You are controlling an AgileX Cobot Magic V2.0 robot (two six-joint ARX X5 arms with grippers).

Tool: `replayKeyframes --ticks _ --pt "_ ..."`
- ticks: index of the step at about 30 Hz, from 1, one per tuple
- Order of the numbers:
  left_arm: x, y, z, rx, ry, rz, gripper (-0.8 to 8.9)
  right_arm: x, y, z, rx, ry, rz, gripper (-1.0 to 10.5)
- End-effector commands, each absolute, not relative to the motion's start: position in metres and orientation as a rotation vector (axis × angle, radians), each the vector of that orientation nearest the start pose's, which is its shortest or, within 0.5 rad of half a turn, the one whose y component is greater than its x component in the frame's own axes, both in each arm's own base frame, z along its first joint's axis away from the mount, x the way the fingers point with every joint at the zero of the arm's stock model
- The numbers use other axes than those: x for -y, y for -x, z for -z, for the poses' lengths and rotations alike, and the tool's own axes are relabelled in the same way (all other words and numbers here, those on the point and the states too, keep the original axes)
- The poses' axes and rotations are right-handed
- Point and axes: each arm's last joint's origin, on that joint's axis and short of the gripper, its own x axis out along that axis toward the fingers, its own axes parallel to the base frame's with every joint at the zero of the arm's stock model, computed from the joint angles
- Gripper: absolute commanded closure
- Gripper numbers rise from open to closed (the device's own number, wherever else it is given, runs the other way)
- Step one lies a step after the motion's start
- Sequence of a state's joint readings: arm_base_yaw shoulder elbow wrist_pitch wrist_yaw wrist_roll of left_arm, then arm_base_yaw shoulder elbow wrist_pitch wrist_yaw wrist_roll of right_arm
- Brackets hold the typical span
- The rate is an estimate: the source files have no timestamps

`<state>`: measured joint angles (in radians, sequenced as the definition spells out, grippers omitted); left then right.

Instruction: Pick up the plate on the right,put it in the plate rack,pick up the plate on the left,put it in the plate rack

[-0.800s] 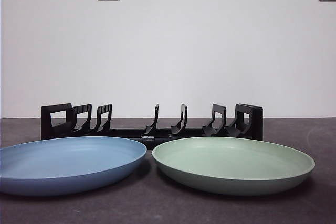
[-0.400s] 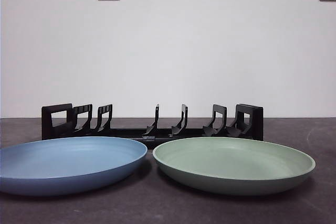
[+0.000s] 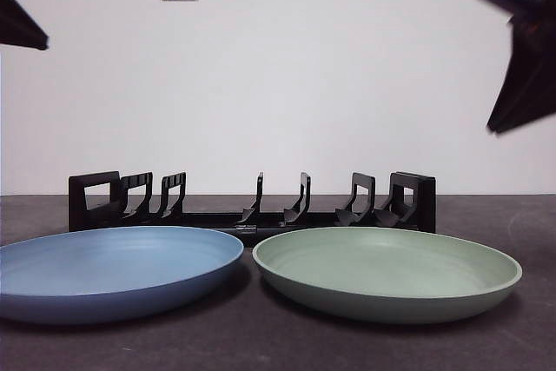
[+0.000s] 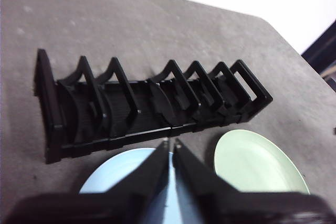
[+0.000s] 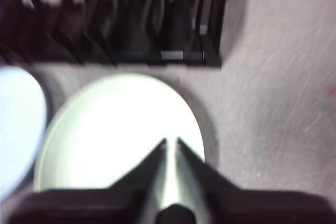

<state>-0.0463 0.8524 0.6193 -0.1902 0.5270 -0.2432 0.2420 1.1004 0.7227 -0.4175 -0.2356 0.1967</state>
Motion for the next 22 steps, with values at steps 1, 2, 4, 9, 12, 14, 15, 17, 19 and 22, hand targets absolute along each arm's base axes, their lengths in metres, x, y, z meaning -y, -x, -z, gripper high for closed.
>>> replayKeyframes --ticks 1,2,4,9,12,14,15,17,19,22 --pt "0.028 -0.189 -0.261 -0.532 0.325 0.539 5.53 -0.061 -0.219 -0.221 -0.915 -0.157 -0.372 7.5" --pt "0.03 -0.19 -0.258 -0.551 0.326 0.547 5.56 -0.062 -0.222 -0.215 -0.947 -0.151 -0.369 7.5" --pt "0.035 -0.191 -0.256 -0.573 0.32 0.569 5.56 -0.063 -0.227 -0.204 -0.998 -0.128 -0.372 7.5" --pt "0.051 -0.193 -0.261 -0.604 0.236 0.643 5.57 -0.067 -0.237 -0.176 -1.121 -0.147 -0.403 7.6" --pt "0.058 -0.194 -0.268 -0.598 0.186 0.642 5.58 -0.069 -0.245 -0.164 -1.142 -0.147 -0.399 7.6" --pt "0.06 -0.194 -0.268 -0.597 0.179 0.642 5.58 -0.069 -0.247 -0.16 -1.15 -0.15 -0.396 7.7" --pt "0.061 -0.193 -0.268 -0.598 0.176 0.642 5.58 -0.069 -0.247 -0.158 -1.155 -0.15 -0.395 8.0" --pt "0.062 -0.193 -0.268 -0.598 0.171 0.641 5.58 -0.069 -0.248 -0.156 -1.168 -0.15 -0.393 8.9" --pt "0.063 -0.193 -0.268 -0.599 0.17 0.646 5.58 -0.07 -0.248 -0.154 -1.175 -0.154 -0.396 9.2" --pt "0.064 -0.192 -0.268 -0.599 0.165 0.653 5.58 -0.07 -0.248 -0.154 -1.184 -0.185 -0.421 9.2"
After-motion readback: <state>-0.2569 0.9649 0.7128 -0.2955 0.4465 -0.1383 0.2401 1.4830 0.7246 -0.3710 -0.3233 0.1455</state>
